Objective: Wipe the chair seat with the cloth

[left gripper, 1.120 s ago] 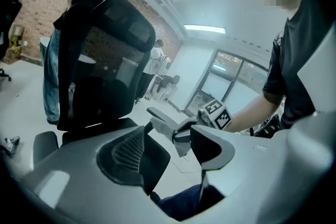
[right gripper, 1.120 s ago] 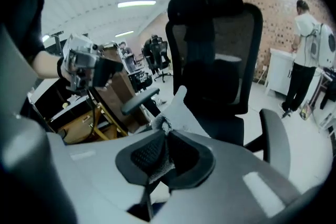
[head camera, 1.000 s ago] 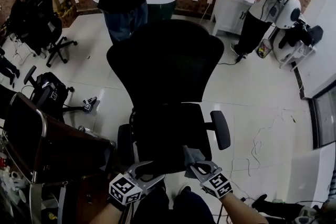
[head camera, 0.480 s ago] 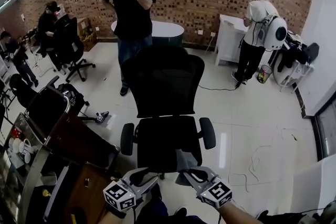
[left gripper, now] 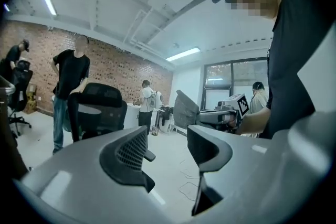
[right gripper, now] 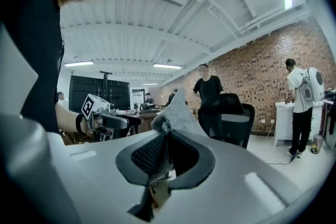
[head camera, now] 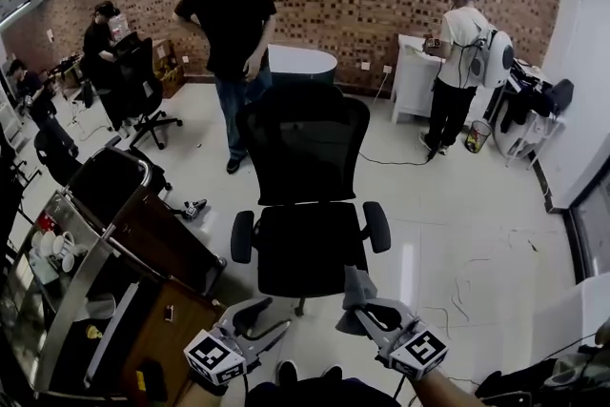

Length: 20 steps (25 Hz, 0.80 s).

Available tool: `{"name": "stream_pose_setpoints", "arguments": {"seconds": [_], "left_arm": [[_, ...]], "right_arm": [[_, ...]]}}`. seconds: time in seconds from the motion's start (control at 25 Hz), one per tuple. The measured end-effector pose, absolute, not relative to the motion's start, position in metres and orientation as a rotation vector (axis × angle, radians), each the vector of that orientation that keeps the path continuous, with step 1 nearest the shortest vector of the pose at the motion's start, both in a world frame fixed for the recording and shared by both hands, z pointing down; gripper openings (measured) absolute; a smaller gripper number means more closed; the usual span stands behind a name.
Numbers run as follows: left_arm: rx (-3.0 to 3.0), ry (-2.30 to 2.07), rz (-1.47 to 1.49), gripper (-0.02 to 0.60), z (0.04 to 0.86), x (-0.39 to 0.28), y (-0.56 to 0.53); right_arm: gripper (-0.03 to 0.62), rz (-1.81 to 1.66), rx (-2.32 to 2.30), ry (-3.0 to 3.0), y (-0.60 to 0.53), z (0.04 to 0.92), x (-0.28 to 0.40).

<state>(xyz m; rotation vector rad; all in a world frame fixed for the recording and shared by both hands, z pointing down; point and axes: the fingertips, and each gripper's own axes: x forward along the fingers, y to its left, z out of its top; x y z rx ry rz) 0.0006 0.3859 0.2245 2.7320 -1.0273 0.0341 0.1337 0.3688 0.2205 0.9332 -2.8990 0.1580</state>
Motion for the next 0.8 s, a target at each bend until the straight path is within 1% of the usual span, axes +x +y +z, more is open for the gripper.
{"name": "stream_pose_setpoints", "arguments": {"seconds": [0.2, 0.44, 0.6, 0.8], "left_arm": [[2.732, -1.026, -0.008, 0.264, 0.199, -0.014, 0.394], [2.745, -0.987, -0.100, 0.297, 0.191, -0.027, 0.403], [2.789, -0.957, -0.118, 0.299, 0.202, -0.036, 0.407], [2.801, -0.950, -0.104, 0.298, 0.179, -0.019, 0.402]], "right_arm": [[0.025, 0.193, 0.977, -2.891, 0.382, 0.201, 0.130], [0.025, 0.145, 0.978, -2.886, 0.399, 0.203, 0.119], [0.025, 0.112, 0.979, -2.891, 0.407, 0.214, 0.104], [0.025, 0.121, 0.970, -2.894, 0.401, 0.191, 0.113]]}}
